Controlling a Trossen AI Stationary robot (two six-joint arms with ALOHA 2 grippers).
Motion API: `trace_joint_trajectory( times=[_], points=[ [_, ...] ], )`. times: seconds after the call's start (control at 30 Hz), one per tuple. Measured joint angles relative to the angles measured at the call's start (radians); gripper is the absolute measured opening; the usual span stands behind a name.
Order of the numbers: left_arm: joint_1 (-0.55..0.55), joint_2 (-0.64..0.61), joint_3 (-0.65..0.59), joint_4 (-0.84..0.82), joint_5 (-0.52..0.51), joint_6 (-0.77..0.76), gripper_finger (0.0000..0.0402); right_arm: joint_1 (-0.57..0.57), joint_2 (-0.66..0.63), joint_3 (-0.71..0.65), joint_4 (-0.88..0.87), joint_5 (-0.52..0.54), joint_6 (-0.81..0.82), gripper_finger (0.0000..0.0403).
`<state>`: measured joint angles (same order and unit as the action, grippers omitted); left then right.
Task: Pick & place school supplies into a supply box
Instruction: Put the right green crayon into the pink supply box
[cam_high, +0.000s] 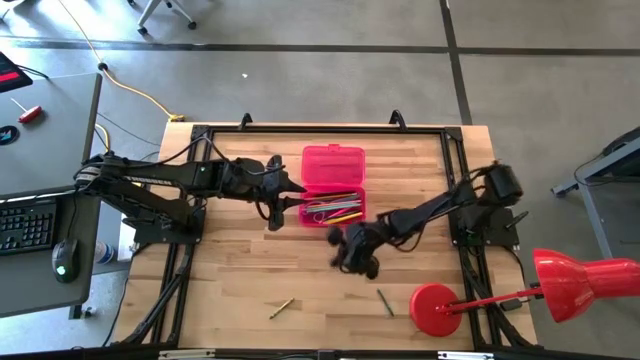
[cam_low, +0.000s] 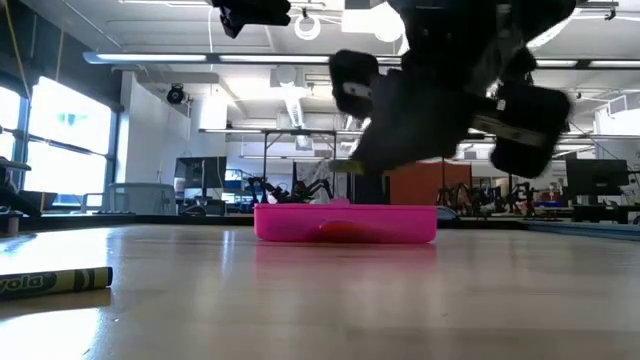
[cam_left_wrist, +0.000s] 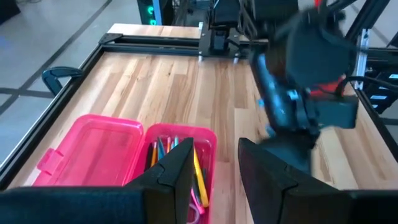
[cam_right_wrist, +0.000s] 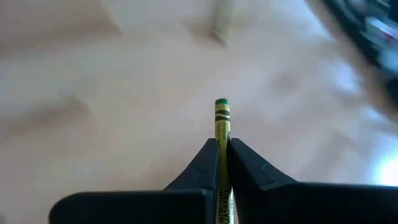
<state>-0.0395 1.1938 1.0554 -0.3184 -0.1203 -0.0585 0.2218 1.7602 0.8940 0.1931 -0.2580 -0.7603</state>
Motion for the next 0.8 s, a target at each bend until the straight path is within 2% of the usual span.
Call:
trace_joint_trajectory(
  times=[0.13, 0.2, 0.27, 0.4, 0.5, 0.63, 0.8],
  points=[
    [0.000, 0.000, 0.000, 0.004, -0.002, -0.029, 0.0156, -0.050, -0.108, 0.000, -0.075, 0.288, -0.025, 0.0007],
    [0.000, 0.000, 0.000, 0.013, -0.002, -0.036, 0.0156, -0.097, -0.140, 0.000, -0.090, 0.393, 0.025, 0.0004],
    [0.000, -0.001, 0.000, 0.017, -0.002, -0.033, 0.0156, -0.162, -0.141, 0.000, -0.082, 0.391, 0.122, 0.0004],
    [0.000, -0.001, 0.000, 0.027, -0.005, -0.028, 0.0156, -0.286, -0.086, 0.000, -0.037, 0.230, 0.359, 0.0007],
    [0.000, -0.001, 0.000, 0.031, -0.004, -0.028, 0.0156, -0.330, -0.031, -0.001, -0.012, 0.190, 0.418, 0.0005],
    [0.000, -0.001, 0.000, 0.023, 0.058, -0.029, 0.0156, -0.347, 0.026, 0.000, 0.029, 0.211, 0.428, 0.0005],
    [0.000, -0.001, 0.000, 0.020, 0.090, -0.054, 0.0156, -0.347, 0.050, 0.000, 0.054, 0.333, 0.445, 0.0037]
  ],
)
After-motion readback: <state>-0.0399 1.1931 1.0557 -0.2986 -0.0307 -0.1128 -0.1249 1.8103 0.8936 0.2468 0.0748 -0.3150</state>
